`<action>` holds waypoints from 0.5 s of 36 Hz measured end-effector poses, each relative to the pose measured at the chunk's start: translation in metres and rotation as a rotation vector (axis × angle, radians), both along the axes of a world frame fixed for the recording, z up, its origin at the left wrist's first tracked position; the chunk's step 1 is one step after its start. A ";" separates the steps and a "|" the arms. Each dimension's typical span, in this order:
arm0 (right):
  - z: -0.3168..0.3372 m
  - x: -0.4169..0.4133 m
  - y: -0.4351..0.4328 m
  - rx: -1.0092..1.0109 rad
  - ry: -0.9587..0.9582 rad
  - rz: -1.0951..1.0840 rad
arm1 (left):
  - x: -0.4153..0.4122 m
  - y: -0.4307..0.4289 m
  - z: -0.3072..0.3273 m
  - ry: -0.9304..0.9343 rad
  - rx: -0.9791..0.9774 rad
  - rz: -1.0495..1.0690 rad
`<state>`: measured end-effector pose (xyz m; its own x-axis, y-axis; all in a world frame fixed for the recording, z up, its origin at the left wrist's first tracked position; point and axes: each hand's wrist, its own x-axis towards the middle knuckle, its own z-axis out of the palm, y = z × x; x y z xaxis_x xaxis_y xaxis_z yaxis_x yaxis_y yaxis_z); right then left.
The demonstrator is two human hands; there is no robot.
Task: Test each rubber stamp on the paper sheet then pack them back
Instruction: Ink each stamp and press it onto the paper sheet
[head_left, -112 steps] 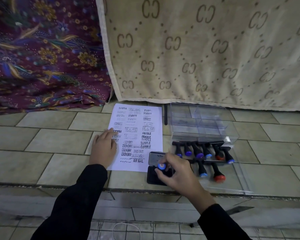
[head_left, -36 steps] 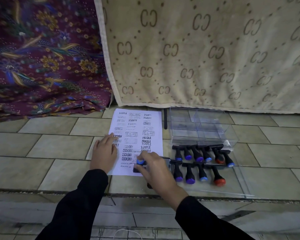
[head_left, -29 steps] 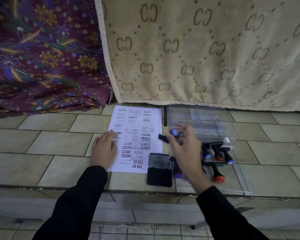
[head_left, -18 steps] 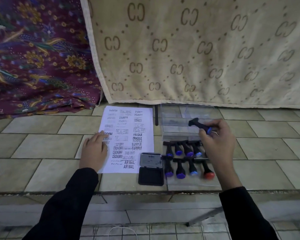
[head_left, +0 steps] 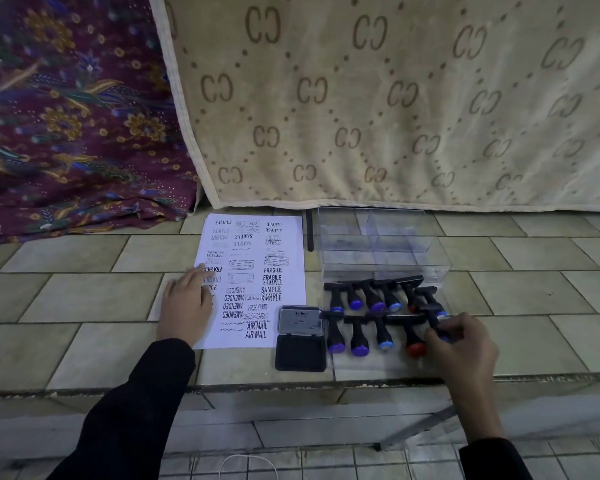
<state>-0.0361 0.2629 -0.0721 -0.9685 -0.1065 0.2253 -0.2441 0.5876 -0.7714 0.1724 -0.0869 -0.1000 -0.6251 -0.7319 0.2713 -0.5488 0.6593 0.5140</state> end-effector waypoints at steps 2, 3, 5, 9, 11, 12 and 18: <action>-0.001 0.000 -0.002 0.036 0.015 0.000 | 0.000 0.001 0.001 -0.004 -0.001 0.003; -0.001 0.000 -0.002 0.046 0.022 0.001 | 0.000 0.001 0.001 -0.007 -0.003 0.003; -0.002 0.000 -0.002 0.055 0.033 0.003 | 0.000 0.002 0.002 -0.009 -0.005 0.003; -0.002 -0.004 0.001 0.093 0.006 0.016 | 0.001 0.003 0.003 -0.009 -0.015 0.002; -0.002 -0.006 0.003 0.116 -0.011 0.030 | 0.001 0.002 0.002 -0.014 -0.012 -0.001; -0.002 -0.007 0.003 0.128 -0.019 0.040 | 0.001 0.002 0.002 -0.017 -0.009 -0.002; -0.002 -0.013 0.003 0.185 -0.111 0.089 | 0.000 0.000 0.000 -0.019 -0.016 0.000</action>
<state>-0.0486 0.2658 -0.0736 -0.9712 -0.2219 0.0868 -0.2209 0.7019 -0.6772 0.1729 -0.0867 -0.0996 -0.6302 -0.7276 0.2711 -0.5581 0.6672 0.4933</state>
